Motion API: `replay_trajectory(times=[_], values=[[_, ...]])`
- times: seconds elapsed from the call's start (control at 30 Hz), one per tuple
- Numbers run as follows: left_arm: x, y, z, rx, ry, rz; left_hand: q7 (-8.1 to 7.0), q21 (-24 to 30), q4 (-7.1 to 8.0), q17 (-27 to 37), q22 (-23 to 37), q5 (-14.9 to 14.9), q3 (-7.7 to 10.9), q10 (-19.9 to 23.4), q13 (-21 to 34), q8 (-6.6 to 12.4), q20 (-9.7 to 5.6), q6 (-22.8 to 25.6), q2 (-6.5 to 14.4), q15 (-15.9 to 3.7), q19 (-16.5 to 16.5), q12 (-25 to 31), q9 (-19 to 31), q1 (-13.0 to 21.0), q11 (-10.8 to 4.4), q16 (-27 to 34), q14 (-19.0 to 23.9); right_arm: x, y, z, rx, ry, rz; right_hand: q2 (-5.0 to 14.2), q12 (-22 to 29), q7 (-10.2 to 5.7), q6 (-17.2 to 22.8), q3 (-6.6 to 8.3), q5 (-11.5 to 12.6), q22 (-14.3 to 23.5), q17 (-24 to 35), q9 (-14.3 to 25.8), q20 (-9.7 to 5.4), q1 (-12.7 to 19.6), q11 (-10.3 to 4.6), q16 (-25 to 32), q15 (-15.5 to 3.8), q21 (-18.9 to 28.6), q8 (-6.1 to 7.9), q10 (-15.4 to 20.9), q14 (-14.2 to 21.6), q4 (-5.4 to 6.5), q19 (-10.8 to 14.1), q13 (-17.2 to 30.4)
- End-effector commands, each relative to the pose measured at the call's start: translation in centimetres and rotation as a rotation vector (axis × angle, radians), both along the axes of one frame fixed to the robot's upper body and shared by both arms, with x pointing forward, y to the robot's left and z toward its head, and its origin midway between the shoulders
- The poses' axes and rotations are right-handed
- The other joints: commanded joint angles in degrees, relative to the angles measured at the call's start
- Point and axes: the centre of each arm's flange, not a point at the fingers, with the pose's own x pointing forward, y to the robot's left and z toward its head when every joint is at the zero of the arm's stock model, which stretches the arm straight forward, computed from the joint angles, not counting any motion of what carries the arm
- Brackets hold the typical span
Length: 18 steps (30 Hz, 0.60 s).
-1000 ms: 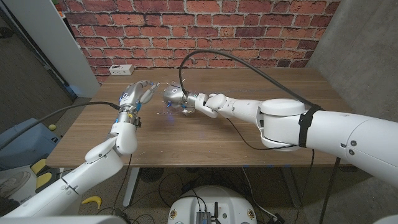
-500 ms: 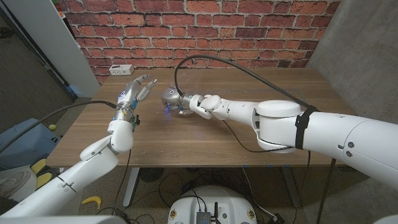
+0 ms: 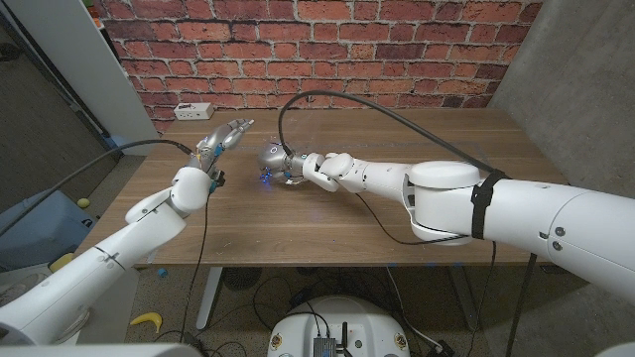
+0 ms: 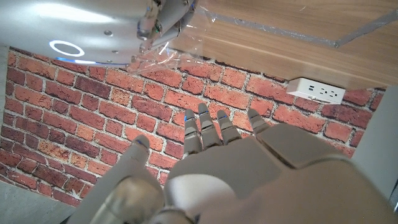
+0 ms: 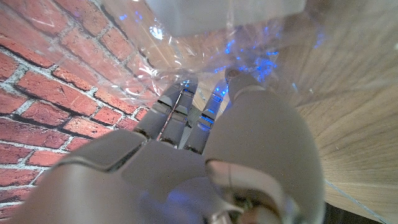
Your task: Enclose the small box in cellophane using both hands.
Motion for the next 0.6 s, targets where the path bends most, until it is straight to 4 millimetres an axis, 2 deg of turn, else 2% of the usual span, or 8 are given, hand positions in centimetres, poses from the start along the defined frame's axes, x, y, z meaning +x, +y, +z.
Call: replay_trajectory(times=[0.03,0.13,0.17,0.2,0.33,0.4,0.6], values=[[3.4,-1.1,4.0,-0.011,0.049,-0.179,0.01,-0.03,0.58,0.03,0.04,0.39,-0.26,-1.02,0.04,-0.07,-0.13,-0.50,0.20,-0.25,-0.72,-0.32,0.13,-0.54,0.23,0.25,-0.46,-0.2,0.0,-0.3,-0.024,-0.007,0.023,0.57,-0.19,-0.50,0.24,-0.64,0.53,0.12,0.10,0.23,-1.33,0.13,-0.19,-0.47,-10.43,0.14,-0.41,-0.31,-0.21,-0.01,-0.32,0.14],[4.0,-1.3,5.2,-0.013,0.051,-0.209,0.26,0.61,0.34,-0.12,-0.10,0.42,-0.67,-1.59,0.01,0.23,0.36,-0.47,-0.91,-0.22,1.08,-0.30,0.10,-0.02,1.13,1.06,1.17,-0.2,0.1,-0.4,-0.032,-0.013,0.025,0.54,-0.26,-0.53,0.31,-0.78,0.55,0.12,0.10,0.23,-1.28,0.13,-0.18,-0.53,-10.43,0.17,-0.45,-0.47,-0.31,-0.01,-0.27,0.14],[4.2,-1.4,5.6,-0.007,0.058,-0.211,0.46,0.86,0.22,-0.16,-0.17,0.47,-0.67,-1.54,0.01,0.53,0.21,0.12,-1.08,-0.19,1.80,-0.16,0.10,0.31,1.01,1.50,2.53,-0.3,0.1,-0.4,-0.033,-0.014,0.028,0.58,-0.37,-0.49,0.43,-0.88,0.59,0.12,0.07,0.23,-1.17,0.19,-0.17,-0.64,-10.46,0.22,-0.48,-0.69,-0.43,-0.03,-0.20,0.14],[4.5,-1.5,6.0,0.000,0.074,-0.219,0.83,0.88,0.17,-0.18,-0.23,0.54,-0.59,-1.30,0.01,1.04,0.34,1.48,-1.03,-0.24,1.94,0.06,0.10,0.60,1.42,1.80,3.77,-0.3,0.0,-0.3,-0.033,-0.017,0.031,0.62,-0.43,-0.41,0.44,-0.94,0.63,0.12,0.07,0.23,-1.14,0.24,-0.16,-0.69,-10.47,0.23,-0.54,-0.83,-0.47,-0.04,-0.17,0.14],[5.5,-2.1,7.3,0.038,0.143,-0.243,1.45,0.88,0.37,-0.15,-0.28,0.66,-0.50,0.46,0.00,1.27,0.56,2.56,-0.77,0.04,2.00,0.81,0.10,0.74,1.29,2.08,5.34,-0.3,0.0,-0.3,-0.031,-0.020,0.037,0.67,-0.56,-0.23,0.53,-1.12,0.76,0.10,0.03,0.22,-1.00,0.47,-0.17,-0.89,-10.50,0.27,-0.68,-1.11,-0.66,-0.15,-0.15,0.15],[6.0,-2.5,7.7,0.058,0.166,-0.244,1.06,0.11,0.96,-0.07,-0.29,0.77,-0.62,1.57,-0.01,0.87,0.60,1.92,-0.54,0.22,0.05,1.17,0.10,0.36,1.60,1.70,4.89,-0.3,0.0,-0.3,-0.032,-0.023,0.039,0.69,-0.62,-0.11,0.51,-1.20,0.81,0.09,0.01,0.21,-0.99,0.52,-0.17,-0.96,-10.49,0.26,-0.75,-1.24,-0.72,-0.17,-0.19,0.15],[7.5,-3.5,8.1,0.101,0.258,-0.273,-0.33,-0.58,3.28,0.08,-0.20,1.21,-1.50,3.60,-0.15,-0.10,0.45,-0.91,-0.12,0.58,-1.87,1.57,0.09,-1.09,1.91,0.84,2.15,-0.4,0.0,0.0,-0.031,-0.028,0.042,0.75,-0.77,-0.14,0.59,-1.66,0.97,0.07,0.08,0.20,-0.96,0.63,-0.16,-1.13,-10.45,0.26,-0.99,-1.63,-0.87,-0.15,-0.27,0.17]])
